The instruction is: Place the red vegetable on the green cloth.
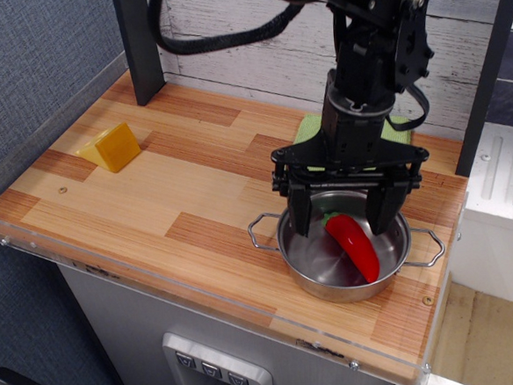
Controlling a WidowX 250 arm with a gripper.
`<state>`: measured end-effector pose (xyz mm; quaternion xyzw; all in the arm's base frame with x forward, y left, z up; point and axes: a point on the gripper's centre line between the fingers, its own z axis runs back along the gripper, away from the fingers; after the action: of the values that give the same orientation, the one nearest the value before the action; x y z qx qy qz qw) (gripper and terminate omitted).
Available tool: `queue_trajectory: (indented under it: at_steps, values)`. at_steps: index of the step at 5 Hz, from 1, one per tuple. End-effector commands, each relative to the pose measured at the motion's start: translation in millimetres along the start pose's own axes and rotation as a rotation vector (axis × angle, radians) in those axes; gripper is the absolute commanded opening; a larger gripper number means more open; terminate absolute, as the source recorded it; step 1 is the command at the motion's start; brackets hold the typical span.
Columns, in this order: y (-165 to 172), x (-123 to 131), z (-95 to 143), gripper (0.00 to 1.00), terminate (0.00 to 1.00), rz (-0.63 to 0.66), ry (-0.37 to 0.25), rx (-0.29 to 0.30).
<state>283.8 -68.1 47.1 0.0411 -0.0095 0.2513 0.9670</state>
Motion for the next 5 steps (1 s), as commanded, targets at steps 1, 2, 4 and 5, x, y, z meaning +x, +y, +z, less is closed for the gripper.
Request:
queue_trajectory:
  at_steps: [1, 2, 4, 5]
  values:
    - [-5, 3, -2, 1.0, 0.0, 0.002, 0.004, -0.018]
    - [-6, 3, -11, 1.0, 0.0, 0.003, 0.028, -0.011]
    - [-4, 3, -24, 1.0, 0.0, -0.008, 0.061, -0.007]
    - [-5, 3, -22, 0.0, 0.0, -0.017, 0.05, -0.005]
